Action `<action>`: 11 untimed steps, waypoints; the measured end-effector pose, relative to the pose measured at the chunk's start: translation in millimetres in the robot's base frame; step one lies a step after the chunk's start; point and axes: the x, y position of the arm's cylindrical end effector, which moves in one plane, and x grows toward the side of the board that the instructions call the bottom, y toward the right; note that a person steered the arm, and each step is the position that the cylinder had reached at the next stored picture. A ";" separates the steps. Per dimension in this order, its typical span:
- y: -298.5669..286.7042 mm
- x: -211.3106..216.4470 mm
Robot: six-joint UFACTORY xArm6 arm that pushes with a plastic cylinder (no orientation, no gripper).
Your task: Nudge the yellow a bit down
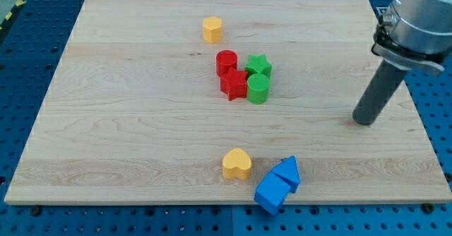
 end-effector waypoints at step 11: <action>-170.4 -214.6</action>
